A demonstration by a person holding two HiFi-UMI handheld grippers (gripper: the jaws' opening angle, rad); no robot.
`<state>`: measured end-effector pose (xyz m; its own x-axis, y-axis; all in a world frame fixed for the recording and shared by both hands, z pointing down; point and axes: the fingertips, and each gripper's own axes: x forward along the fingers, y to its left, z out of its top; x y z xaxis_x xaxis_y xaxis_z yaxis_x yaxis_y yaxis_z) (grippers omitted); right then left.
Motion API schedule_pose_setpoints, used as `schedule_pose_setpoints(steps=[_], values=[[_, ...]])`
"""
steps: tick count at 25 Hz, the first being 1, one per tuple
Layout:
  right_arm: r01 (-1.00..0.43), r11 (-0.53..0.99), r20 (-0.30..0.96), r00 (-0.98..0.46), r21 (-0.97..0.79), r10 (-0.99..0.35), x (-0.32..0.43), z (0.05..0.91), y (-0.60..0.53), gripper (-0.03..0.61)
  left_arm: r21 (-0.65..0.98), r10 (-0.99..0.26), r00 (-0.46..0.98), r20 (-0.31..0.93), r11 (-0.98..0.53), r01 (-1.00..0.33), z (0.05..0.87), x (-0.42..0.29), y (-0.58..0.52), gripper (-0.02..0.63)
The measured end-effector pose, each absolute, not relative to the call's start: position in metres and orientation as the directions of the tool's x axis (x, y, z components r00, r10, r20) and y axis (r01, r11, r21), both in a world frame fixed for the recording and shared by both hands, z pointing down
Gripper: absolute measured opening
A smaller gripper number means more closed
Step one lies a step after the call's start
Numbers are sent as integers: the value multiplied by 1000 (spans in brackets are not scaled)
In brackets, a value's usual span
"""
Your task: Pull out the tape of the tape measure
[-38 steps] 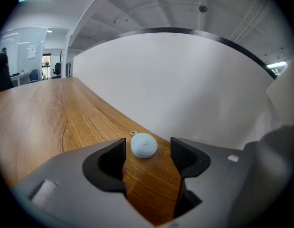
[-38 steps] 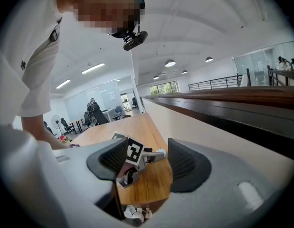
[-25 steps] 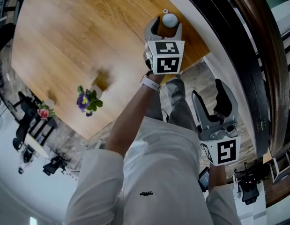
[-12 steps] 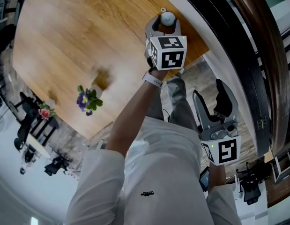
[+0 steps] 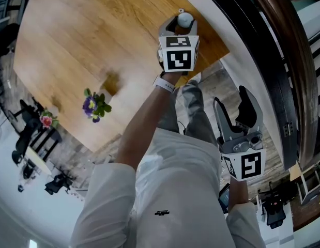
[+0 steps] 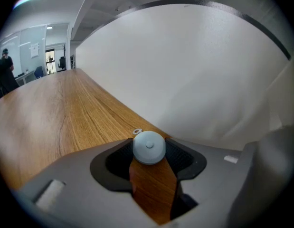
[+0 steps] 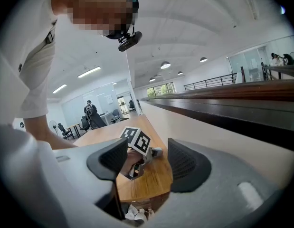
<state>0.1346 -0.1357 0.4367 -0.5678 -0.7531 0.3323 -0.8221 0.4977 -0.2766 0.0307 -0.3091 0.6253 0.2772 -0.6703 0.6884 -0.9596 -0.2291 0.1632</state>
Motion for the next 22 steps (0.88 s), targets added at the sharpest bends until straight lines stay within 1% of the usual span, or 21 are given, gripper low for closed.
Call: schedule_pose_setpoints(steps=[8,22], values=[[-822,515,309,-569,-245,-762,137,423,-126,258,174,-678,297,672,-245,-954,613,33,-277,236],[-806,561,249,-592,-189,-767,130,395,-107,258,212,-688,381,618,-321,-923,571,29,-219,236]])
